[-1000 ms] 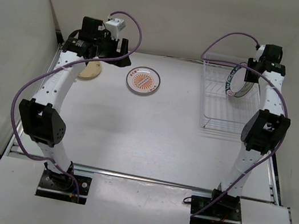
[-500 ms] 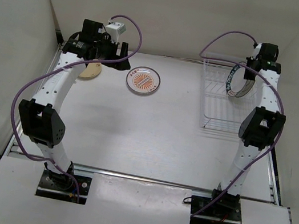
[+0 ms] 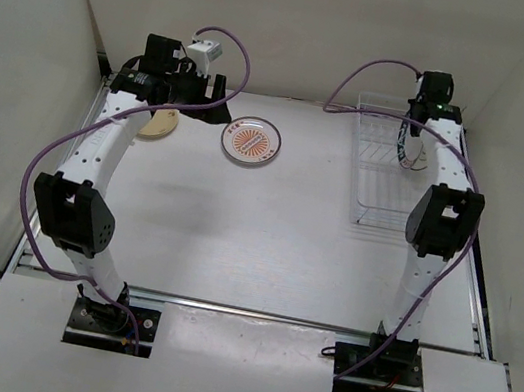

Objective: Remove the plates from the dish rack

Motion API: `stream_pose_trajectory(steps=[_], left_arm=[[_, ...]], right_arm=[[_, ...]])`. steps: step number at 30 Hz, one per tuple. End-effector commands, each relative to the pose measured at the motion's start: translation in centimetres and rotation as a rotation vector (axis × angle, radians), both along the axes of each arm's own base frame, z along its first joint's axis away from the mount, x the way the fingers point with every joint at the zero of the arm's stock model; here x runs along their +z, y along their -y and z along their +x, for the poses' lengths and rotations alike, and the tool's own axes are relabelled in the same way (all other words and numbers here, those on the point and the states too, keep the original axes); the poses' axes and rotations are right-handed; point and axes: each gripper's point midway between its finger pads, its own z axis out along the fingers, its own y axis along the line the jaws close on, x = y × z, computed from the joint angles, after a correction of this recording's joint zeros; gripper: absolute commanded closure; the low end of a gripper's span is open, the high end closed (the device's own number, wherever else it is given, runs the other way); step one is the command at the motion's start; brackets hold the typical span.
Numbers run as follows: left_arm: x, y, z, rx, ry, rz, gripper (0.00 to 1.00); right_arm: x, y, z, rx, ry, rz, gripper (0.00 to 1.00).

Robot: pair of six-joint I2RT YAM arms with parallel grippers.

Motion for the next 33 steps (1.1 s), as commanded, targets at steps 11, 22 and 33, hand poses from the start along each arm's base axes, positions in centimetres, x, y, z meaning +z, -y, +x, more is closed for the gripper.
stream_pose_trajectory(steps=[11,22,33], left_arm=[[2.0,1.4,-0.7,-0.061,0.027,-0.068,0.12],[1.9,1.8,-1.1,-0.079,0.008,-0.089,0.12],[1.5,1.8,-1.2,-0.074,-0.007,-0.093,0.12]], right_arm=[[8.3,-3.4,0.5,-0.043,0.218,-0.174,1.0],[15.6,-3.2,-1.3,-0.057,0.357,-0.153,1.0],[20.3,-3.4,-4.0,-0.035,0.438,-0.049,1.0]])
